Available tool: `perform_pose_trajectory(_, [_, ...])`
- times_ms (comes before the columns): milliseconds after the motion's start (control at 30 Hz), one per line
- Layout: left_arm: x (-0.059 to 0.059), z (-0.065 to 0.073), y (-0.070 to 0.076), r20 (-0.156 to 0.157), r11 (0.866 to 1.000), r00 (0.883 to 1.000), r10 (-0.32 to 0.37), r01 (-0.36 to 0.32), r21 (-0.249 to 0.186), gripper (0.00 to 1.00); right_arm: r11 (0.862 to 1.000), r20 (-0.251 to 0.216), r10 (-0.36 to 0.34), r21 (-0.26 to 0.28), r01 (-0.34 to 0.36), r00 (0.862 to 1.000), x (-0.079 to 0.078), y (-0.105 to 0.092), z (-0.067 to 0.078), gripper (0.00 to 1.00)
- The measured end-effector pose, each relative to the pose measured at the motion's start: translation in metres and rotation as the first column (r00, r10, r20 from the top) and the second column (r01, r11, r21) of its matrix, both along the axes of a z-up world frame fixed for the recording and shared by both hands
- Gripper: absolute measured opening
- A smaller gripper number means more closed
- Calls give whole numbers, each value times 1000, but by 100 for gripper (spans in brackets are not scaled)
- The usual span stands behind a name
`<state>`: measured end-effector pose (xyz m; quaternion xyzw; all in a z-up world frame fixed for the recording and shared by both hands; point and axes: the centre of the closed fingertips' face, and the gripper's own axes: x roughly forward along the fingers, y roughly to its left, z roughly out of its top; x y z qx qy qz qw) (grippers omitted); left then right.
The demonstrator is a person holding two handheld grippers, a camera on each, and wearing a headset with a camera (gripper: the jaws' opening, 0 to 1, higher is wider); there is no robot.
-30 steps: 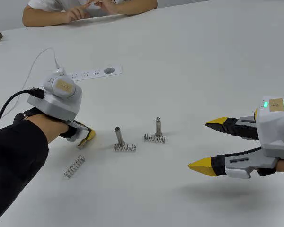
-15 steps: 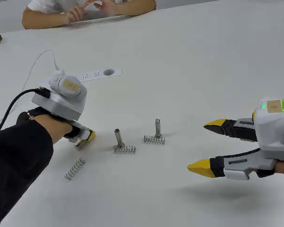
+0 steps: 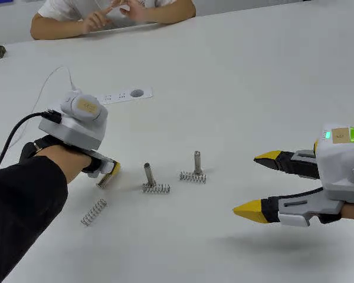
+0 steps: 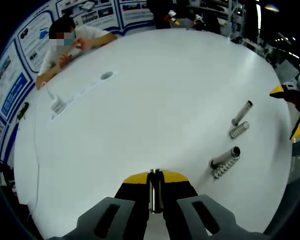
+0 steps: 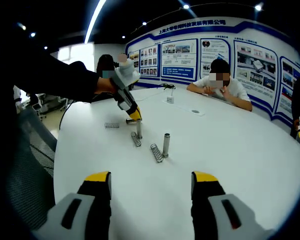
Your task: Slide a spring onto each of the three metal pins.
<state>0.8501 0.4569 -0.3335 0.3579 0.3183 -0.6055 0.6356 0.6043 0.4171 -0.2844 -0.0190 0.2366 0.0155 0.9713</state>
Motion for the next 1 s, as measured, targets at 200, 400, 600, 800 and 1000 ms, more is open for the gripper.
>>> perform_pose_trajectory(200, [-1, 11, 4, -2, 999, 1000, 3, -3, -33, 7, 1000, -2, 5, -3, -5, 1000, 0, 2, 0, 66])
perform_pose_trajectory(400, [-2, 18, 11, 1, 998, 1000, 12, -12, -61, 7, 1000, -8, 12, -5, -12, 1000, 1, 4, -1, 66])
perform_pose_trajectory(600, [-1, 25, 18, 0, 996, 1000, 22, -22, -86, 7, 1000, -9, 18, -8, -18, 1000, 1, 5, 0, 66])
perform_pose_trajectory(800, [0, 30, 27, -1, 994, 999, 33, -33, -104, 7, 1000, -13, 24, -11, -25, 1000, 2, 7, 0, 66])
perform_pose_trajectory(1000, [0, 33, 35, -7, 991, 999, 48, -49, -125, 8, 999, -17, 29, -13, -29, 999, 3, 8, 0, 66])
